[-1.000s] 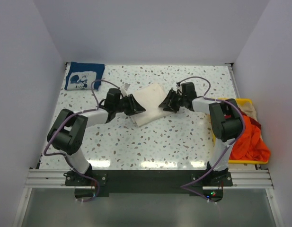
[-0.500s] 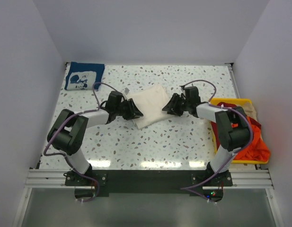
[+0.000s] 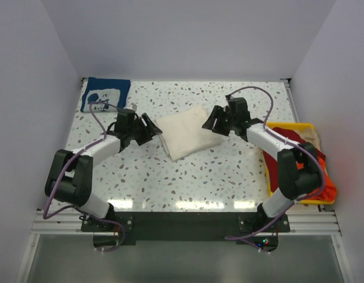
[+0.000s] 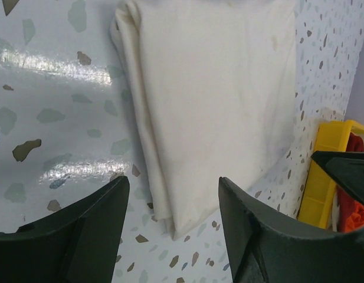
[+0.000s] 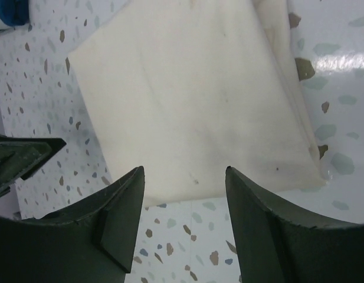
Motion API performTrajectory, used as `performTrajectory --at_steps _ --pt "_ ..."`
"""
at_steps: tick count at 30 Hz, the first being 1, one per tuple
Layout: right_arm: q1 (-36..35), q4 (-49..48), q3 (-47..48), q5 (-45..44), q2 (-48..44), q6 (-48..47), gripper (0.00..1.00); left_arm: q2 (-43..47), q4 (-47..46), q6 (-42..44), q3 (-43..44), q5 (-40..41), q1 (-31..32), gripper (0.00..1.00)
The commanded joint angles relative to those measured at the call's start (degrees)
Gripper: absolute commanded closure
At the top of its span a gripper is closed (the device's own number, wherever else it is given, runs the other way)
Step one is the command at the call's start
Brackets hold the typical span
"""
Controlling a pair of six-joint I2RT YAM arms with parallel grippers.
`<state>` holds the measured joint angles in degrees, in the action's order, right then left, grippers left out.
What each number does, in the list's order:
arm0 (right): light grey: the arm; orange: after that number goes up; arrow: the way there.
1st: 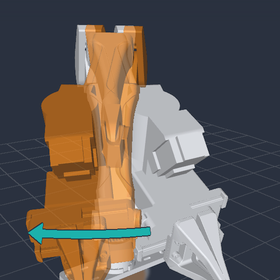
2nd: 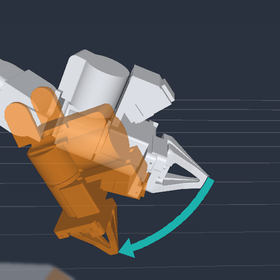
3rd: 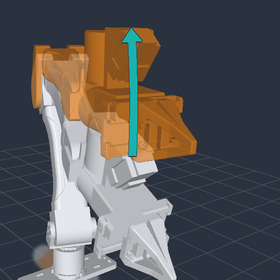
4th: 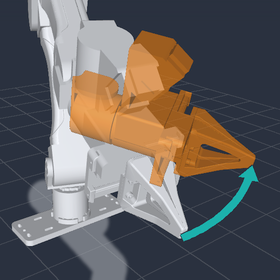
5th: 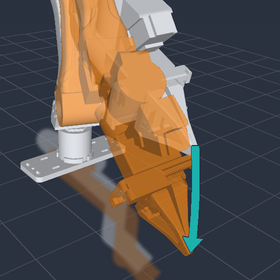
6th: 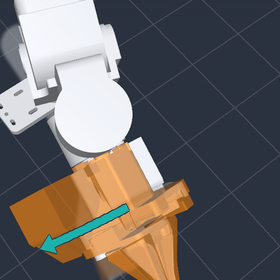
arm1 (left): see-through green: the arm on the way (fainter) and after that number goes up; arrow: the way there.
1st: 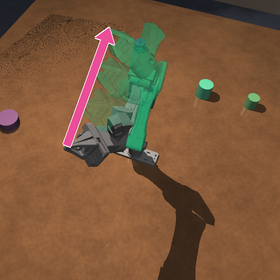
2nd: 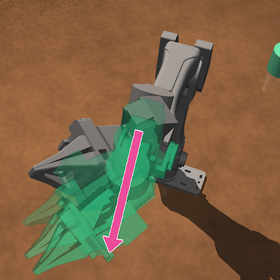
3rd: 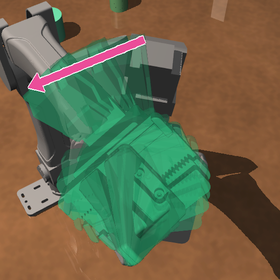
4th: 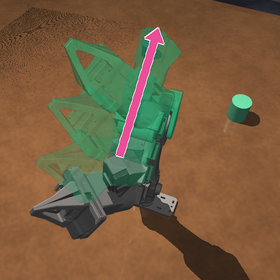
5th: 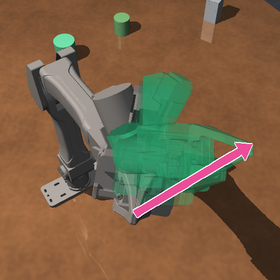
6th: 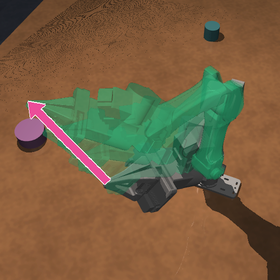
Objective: Fold and stack the t-shirts
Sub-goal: Fold the tshirt, then neatly place the folded tshirt to the corner
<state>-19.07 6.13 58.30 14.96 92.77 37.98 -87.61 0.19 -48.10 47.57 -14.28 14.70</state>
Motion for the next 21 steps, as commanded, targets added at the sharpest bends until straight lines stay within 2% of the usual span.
performTrajectory --at_steps 1,9,13,18,21 --pt "0.17 4.94 5.41 -5.38 1.44 -4.31 0.39 -1.76 -3.60 -3.75 -1.34 -0.82 0.24 0.32" --pt "0.70 5.56 7.35 -7.84 4.78 -6.07 0.37 -8.54 -8.71 -8.23 -1.96 -2.86 1.91 0.32" --pt "1.05 5.30 7.26 -8.19 6.37 -6.42 0.38 -10.03 -8.36 -9.47 -1.08 0.47 3.23 0.37" --pt "1.05 4.24 6.74 -7.05 7.07 -5.99 0.38 -14.07 -2.31 -11.48 2.96 6.27 7.17 0.43" --pt "1.05 4.42 6.74 -7.23 6.72 -6.07 0.38 -15.13 -1.86 -13.68 3.49 9.44 8.93 0.46"
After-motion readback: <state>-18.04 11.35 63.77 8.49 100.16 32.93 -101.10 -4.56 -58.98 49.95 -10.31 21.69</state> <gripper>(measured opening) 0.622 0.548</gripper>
